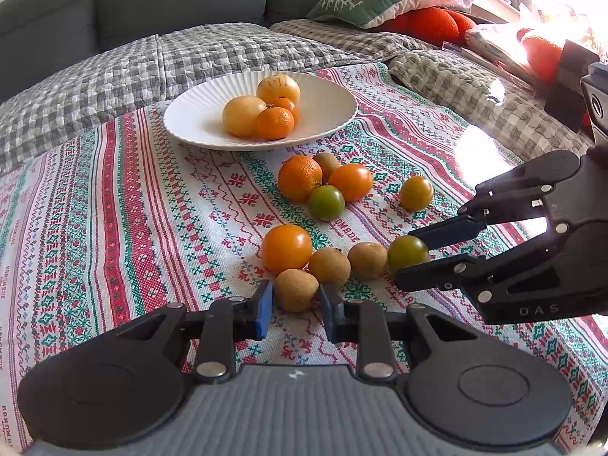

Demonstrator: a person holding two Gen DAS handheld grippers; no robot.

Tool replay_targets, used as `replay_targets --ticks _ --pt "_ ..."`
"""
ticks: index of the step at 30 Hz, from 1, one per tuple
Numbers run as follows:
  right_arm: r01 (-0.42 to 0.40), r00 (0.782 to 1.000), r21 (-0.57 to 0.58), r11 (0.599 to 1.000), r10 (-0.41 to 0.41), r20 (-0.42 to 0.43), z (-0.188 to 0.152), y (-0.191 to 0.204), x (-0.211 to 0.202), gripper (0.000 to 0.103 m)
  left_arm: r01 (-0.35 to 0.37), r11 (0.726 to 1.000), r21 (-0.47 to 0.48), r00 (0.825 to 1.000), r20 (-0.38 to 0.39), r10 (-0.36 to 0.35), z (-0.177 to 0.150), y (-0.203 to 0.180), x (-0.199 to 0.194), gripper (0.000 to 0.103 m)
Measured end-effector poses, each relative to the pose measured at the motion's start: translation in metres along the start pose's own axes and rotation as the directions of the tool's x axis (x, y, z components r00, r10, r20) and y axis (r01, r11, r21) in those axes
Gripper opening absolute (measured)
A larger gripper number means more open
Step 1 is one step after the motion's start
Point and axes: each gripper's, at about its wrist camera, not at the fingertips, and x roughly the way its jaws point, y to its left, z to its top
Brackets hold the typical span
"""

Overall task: Organize fruits
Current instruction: 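Move the left tool to a small brown fruit while the right tool approaches a dark green tomato, then close the left tool on the brown fruit while the right tool grasps the green tomato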

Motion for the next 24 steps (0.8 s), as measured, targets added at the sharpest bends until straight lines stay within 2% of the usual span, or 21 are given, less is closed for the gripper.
replay_targets --ticks 24 --pt "0.012 0.999 0.008 1.0 -0.012 0.037 0.009 -0.005 -0.01 0.026 0.001 1.0 -0.019 0.998 0.056 0.0 0.009 -0.001 -0.01 0.003"
